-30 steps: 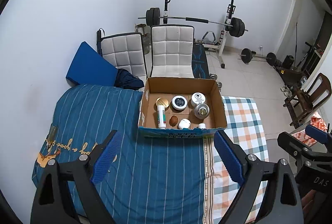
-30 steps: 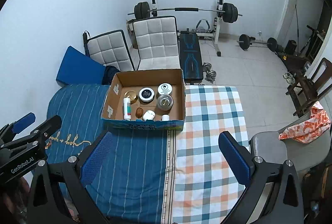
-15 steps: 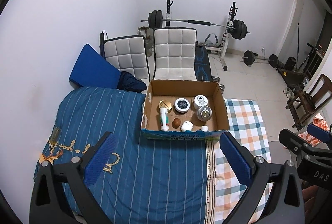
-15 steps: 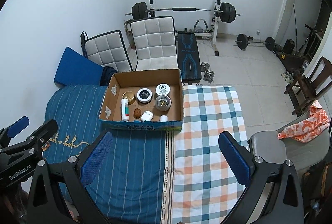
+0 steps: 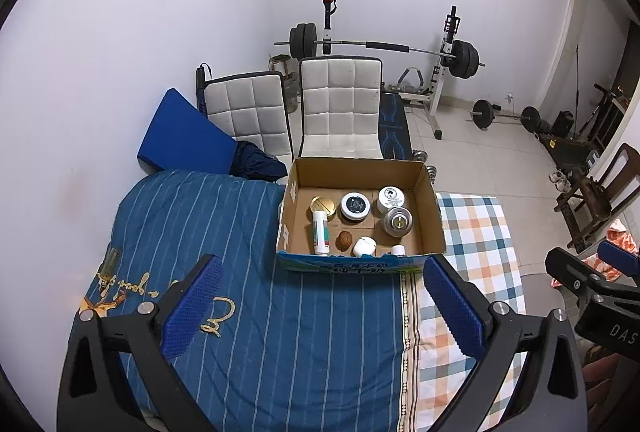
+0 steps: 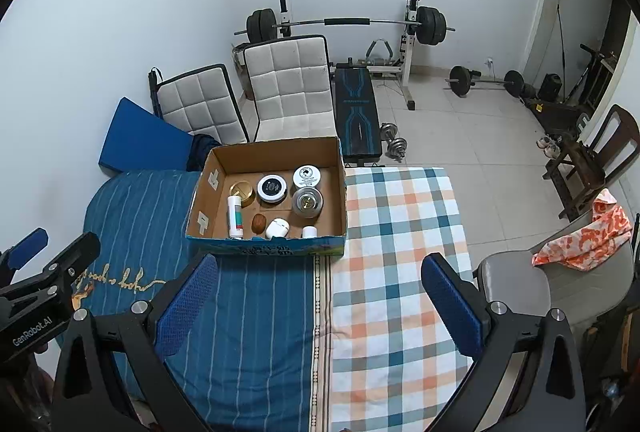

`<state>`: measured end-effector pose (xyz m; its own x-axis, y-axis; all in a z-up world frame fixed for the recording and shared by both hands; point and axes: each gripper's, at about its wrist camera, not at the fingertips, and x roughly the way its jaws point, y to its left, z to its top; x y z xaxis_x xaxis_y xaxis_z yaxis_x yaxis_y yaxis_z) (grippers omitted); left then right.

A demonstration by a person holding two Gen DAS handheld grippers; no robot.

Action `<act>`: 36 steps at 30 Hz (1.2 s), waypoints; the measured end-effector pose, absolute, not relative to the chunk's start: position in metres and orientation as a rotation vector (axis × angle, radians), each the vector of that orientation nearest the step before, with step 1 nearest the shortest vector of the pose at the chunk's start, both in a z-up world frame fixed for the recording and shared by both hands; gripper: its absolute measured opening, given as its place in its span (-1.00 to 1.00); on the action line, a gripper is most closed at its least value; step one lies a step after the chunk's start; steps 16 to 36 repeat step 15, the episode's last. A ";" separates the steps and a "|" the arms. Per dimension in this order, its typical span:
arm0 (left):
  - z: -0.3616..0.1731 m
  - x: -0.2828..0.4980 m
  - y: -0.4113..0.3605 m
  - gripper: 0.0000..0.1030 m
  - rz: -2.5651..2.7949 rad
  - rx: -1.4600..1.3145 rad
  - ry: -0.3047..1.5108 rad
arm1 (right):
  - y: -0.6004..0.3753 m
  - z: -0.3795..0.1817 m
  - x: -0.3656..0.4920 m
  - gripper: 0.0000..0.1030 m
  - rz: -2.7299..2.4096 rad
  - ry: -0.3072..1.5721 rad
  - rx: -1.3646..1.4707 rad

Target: Organize rigid objects

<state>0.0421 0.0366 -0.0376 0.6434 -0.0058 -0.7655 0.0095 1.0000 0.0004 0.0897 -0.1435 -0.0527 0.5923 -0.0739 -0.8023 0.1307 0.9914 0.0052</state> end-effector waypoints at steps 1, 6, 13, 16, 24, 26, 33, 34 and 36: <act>-0.037 0.042 0.037 1.00 -0.007 0.003 0.871 | -0.143 -0.051 0.089 1.00 -0.123 0.929 0.068; -0.037 0.043 0.038 1.00 -0.003 0.002 0.872 | -0.144 -0.051 0.089 1.00 -0.119 0.931 0.071; -0.035 0.043 0.044 1.00 0.010 -0.029 0.847 | -0.144 -0.051 0.089 1.00 -0.124 0.930 0.070; -0.033 0.043 0.044 1.00 0.008 -0.035 0.844 | -0.144 -0.050 0.089 1.00 -0.126 0.928 0.069; -0.033 0.043 0.044 1.00 0.008 -0.035 0.844 | -0.144 -0.050 0.089 1.00 -0.126 0.928 0.069; -0.033 0.043 0.044 1.00 0.008 -0.035 0.844 | -0.144 -0.050 0.089 1.00 -0.126 0.928 0.069; -0.033 0.043 0.044 1.00 0.008 -0.035 0.844 | -0.144 -0.050 0.089 1.00 -0.126 0.928 0.069; -0.033 0.043 0.044 1.00 0.008 -0.035 0.844 | -0.144 -0.050 0.089 1.00 -0.126 0.928 0.069; -0.033 0.043 0.044 1.00 0.008 -0.035 0.844 | -0.144 -0.050 0.089 1.00 -0.126 0.928 0.069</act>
